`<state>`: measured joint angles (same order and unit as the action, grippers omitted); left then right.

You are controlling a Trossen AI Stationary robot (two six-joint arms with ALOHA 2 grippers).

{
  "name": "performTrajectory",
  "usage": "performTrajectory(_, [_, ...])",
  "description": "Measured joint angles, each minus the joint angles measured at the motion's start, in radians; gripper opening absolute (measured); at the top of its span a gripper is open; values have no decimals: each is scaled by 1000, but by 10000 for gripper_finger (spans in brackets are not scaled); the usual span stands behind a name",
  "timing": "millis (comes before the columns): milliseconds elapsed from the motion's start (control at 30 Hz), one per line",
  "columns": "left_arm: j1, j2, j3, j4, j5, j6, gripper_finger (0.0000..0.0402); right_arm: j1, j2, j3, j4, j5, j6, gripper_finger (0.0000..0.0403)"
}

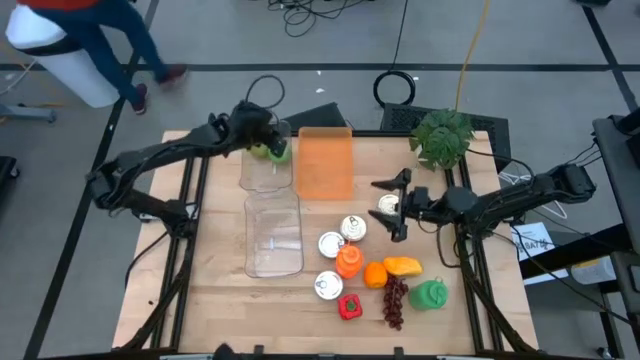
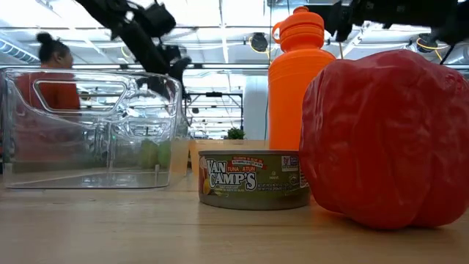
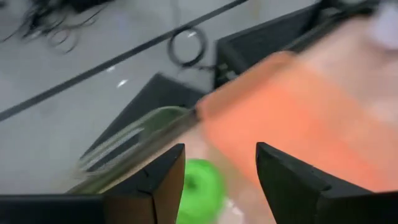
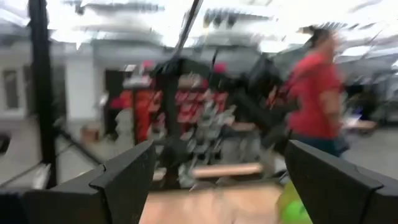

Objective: Pick & Place Food Item
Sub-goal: Put the yellow mango into the top transparent bin

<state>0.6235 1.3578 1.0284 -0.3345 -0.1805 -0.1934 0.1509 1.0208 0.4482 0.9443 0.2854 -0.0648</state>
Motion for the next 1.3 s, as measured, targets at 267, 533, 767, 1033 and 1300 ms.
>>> performTrajectory(267, [-206, -225, -235, 336, -3, 31, 209, 173, 29, 243, -777, -3, 221, 336])
performTrajectory(533, [-332, -352, -424, 566, -3, 0, 210, 371, 142, 247, -891, 89, 430, 336])
performTrajectory(767, [-366, -340, -442, 562, -4, -89, 209, 486, 225, 300, -1052, 101, 527, 336])
performTrajectory(1033, [-401, -328, -443, 569, -4, -196, 209, 675, 280, 300, -1051, 51, 568, 336])
performTrajectory(1300, [-411, -328, -443, 573, -3, -219, 209, 717, 385, 306, -1045, 49, 557, 335])
